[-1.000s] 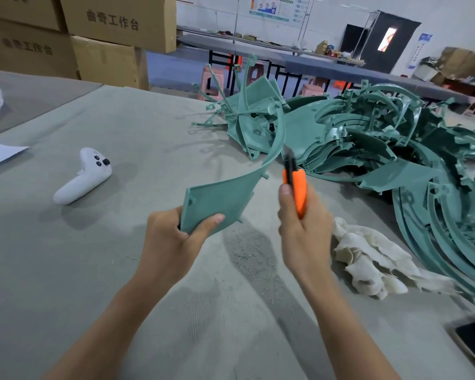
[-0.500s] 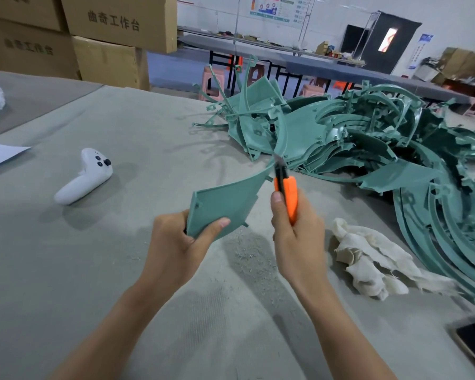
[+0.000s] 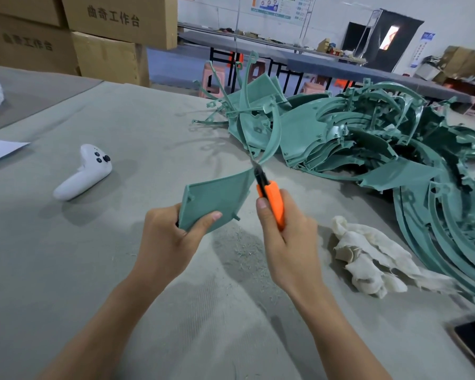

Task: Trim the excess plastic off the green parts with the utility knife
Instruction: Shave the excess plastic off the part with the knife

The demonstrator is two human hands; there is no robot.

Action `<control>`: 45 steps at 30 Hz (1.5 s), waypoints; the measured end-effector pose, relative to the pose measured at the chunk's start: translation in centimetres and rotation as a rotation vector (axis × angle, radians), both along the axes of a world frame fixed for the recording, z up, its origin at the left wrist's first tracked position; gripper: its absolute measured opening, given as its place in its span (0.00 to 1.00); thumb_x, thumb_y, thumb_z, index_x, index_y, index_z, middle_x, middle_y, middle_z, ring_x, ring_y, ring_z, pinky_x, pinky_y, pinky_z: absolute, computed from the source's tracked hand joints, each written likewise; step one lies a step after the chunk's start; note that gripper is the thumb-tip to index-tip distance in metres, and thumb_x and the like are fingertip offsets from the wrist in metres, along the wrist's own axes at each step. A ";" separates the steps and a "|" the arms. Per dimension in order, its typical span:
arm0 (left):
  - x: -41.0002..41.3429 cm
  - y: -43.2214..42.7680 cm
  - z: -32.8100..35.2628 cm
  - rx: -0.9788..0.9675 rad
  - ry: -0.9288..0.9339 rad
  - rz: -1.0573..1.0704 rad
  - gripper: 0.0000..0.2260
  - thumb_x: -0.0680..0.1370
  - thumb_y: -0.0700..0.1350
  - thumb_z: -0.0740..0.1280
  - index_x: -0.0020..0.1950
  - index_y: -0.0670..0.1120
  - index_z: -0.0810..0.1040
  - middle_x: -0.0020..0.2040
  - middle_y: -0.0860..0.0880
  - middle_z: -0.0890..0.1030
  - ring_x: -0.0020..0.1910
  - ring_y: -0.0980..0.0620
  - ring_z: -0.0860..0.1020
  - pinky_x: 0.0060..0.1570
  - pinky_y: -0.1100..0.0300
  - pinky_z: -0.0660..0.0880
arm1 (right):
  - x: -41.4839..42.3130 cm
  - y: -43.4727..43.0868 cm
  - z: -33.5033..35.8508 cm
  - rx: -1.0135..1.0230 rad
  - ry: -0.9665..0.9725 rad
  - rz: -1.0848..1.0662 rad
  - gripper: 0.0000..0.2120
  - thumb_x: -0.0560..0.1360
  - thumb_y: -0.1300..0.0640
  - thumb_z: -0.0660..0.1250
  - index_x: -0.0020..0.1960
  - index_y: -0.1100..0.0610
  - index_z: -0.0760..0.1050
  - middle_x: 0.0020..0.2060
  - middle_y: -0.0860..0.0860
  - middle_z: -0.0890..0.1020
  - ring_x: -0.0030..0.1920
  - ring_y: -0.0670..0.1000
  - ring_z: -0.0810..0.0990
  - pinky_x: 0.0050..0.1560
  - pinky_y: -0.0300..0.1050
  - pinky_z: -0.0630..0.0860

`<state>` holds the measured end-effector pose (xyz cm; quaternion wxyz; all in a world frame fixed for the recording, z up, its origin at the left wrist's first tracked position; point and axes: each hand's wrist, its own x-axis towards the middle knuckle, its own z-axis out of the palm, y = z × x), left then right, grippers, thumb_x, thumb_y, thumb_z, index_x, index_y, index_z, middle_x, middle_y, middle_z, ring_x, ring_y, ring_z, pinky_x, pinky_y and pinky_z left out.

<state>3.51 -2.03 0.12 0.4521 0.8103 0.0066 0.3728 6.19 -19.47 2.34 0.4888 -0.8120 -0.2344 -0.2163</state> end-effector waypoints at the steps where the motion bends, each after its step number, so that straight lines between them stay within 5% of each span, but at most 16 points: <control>1: 0.0 0.1 0.0 -0.004 0.005 0.001 0.19 0.69 0.52 0.72 0.31 0.36 0.78 0.26 0.41 0.78 0.29 0.44 0.75 0.24 0.53 0.69 | 0.3 -0.1 0.2 0.017 0.009 -0.014 0.14 0.82 0.47 0.59 0.41 0.55 0.68 0.27 0.47 0.70 0.23 0.45 0.66 0.23 0.40 0.63; 4: -0.1 0.0 -0.1 -0.021 0.011 -0.029 0.24 0.68 0.59 0.69 0.29 0.36 0.76 0.25 0.40 0.76 0.22 0.45 0.70 0.25 0.52 0.68 | 1.7 -1.0 0.9 0.059 0.074 -0.130 0.15 0.81 0.46 0.59 0.40 0.54 0.68 0.28 0.50 0.71 0.27 0.52 0.69 0.29 0.56 0.72; 7: -0.2 -0.2 -0.1 -0.012 0.012 -0.075 0.25 0.68 0.60 0.67 0.29 0.37 0.76 0.24 0.41 0.75 0.24 0.53 0.66 0.24 0.55 0.66 | 2.7 -2.1 1.2 0.041 0.101 -0.173 0.15 0.82 0.49 0.60 0.40 0.55 0.68 0.28 0.50 0.71 0.29 0.52 0.69 0.32 0.62 0.73; 11: -0.1 -0.1 -0.1 -0.004 0.016 -0.118 0.25 0.68 0.59 0.67 0.29 0.37 0.75 0.24 0.41 0.74 0.23 0.53 0.66 0.24 0.56 0.65 | 3.2 -2.7 1.4 -0.027 0.039 -0.220 0.15 0.83 0.49 0.59 0.39 0.54 0.67 0.28 0.50 0.71 0.27 0.48 0.68 0.31 0.56 0.70; 16: 0.0 0.4 -0.1 -0.014 -0.023 -0.045 0.26 0.68 0.60 0.66 0.31 0.34 0.76 0.26 0.38 0.77 0.27 0.42 0.73 0.26 0.51 0.68 | 1.3 -1.3 0.5 -0.096 -0.008 -0.096 0.13 0.83 0.49 0.58 0.41 0.52 0.67 0.24 0.44 0.69 0.24 0.44 0.67 0.24 0.36 0.60; 20: 0.1 0.7 -0.1 0.026 -0.043 -0.022 0.26 0.69 0.59 0.66 0.30 0.34 0.76 0.25 0.38 0.77 0.28 0.43 0.73 0.25 0.52 0.67 | 0.5 -0.4 0.5 -0.121 -0.034 -0.017 0.12 0.82 0.47 0.59 0.41 0.49 0.66 0.27 0.44 0.72 0.23 0.45 0.68 0.24 0.38 0.60; 27: 0.1 0.3 -0.2 0.095 -0.056 -0.067 0.22 0.70 0.53 0.71 0.27 0.37 0.73 0.21 0.42 0.72 0.28 0.44 0.70 0.22 0.61 0.60 | 2.8 -2.6 0.9 -0.107 0.049 -0.196 0.16 0.82 0.47 0.58 0.40 0.55 0.67 0.27 0.45 0.69 0.26 0.44 0.67 0.29 0.41 0.63; 37: 0.2 0.9 0.0 0.217 -0.093 0.014 0.18 0.71 0.42 0.72 0.26 0.38 0.70 0.20 0.45 0.66 0.28 0.50 0.65 0.24 0.62 0.60 | -1.0 0.4 0.3 -0.194 -0.051 0.073 0.13 0.81 0.45 0.58 0.43 0.51 0.66 0.24 0.47 0.68 0.24 0.50 0.69 0.24 0.45 0.64; 43: 0.2 0.8 -0.1 0.144 -0.081 0.006 0.23 0.72 0.53 0.70 0.28 0.35 0.74 0.21 0.42 0.71 0.29 0.44 0.70 0.23 0.57 0.63 | 1.4 -0.7 1.1 0.029 0.039 -0.127 0.16 0.81 0.46 0.59 0.40 0.57 0.68 0.28 0.54 0.73 0.27 0.53 0.70 0.30 0.53 0.69; 45: 0.2 0.6 -0.1 0.106 -0.079 -0.018 0.25 0.71 0.57 0.66 0.28 0.34 0.74 0.22 0.40 0.73 0.28 0.42 0.71 0.24 0.54 0.64 | 2.1 -1.0 0.9 0.001 0.049 -0.154 0.17 0.82 0.49 0.59 0.40 0.59 0.68 0.27 0.53 0.70 0.27 0.49 0.67 0.30 0.47 0.67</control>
